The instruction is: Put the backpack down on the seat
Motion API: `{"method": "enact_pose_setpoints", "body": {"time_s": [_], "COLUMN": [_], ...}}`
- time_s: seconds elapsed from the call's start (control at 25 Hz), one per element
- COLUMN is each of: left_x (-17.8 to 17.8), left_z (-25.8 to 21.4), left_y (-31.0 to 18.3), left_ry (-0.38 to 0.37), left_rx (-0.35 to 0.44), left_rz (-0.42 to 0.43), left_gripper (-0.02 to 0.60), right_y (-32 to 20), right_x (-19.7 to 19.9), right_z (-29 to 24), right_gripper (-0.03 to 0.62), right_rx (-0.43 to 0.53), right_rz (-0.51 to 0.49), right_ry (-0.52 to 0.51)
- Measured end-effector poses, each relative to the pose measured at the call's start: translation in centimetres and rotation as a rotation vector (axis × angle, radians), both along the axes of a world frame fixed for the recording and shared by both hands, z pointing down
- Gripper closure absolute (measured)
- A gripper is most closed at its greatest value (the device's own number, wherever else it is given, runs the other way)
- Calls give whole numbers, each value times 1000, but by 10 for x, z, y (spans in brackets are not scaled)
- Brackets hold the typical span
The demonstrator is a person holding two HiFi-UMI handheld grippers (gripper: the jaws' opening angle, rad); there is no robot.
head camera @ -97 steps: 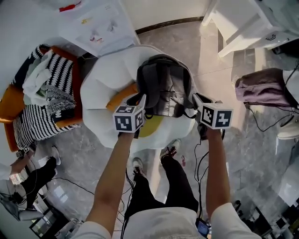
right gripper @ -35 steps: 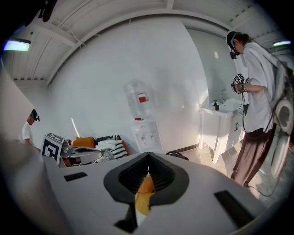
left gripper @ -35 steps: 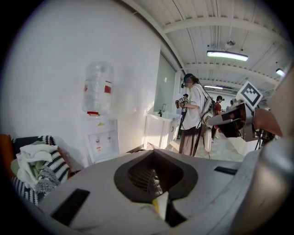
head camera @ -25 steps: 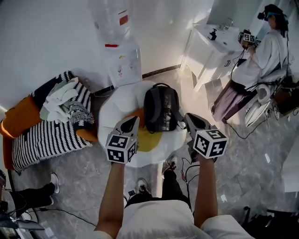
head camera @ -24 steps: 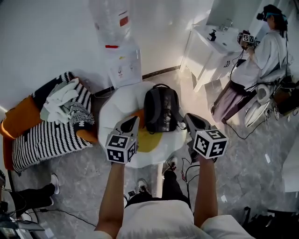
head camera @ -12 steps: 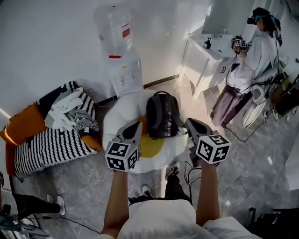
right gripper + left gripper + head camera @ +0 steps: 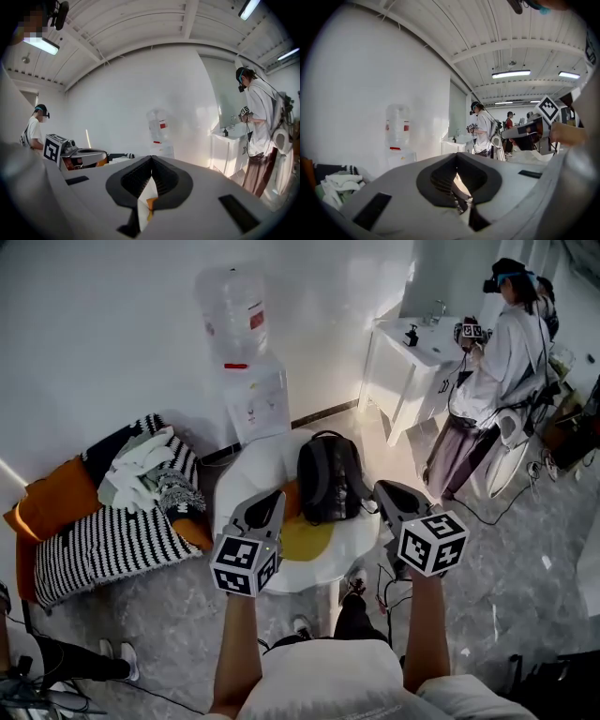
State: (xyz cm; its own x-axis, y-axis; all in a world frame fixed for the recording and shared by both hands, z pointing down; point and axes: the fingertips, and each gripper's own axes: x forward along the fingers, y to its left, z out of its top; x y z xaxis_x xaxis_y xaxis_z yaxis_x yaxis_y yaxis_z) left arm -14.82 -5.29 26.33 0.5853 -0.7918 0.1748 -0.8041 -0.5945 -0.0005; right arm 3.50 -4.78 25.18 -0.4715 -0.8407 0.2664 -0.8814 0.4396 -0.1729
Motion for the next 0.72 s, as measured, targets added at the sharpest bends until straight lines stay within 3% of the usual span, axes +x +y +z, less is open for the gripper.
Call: {"method": "enact_pose_setpoints", "body": {"time_s": [0.2, 0.36, 0.56, 0.72], "left_x": [3, 3, 5, 14], "left_z": [-10, -24, -50, -73], "left_y": [18, 34, 43, 49], "left_ry": [-91, -84, -85, -112], "left_rx": [55, 91, 147, 206], "left_rz": [34, 57, 59, 78], "left_gripper": [589, 589, 590, 591], "right_y": [22, 38, 52, 62], "right_x": [-4, -2, -5, -8], "right_z": [-22, -41, -69, -85], "right_gripper": [591, 591, 591, 591], "right_rx": [51, 101, 198, 234], "right_rz": [-19, -18, -26, -59], "right_ry": [-12, 2, 90, 90]}}
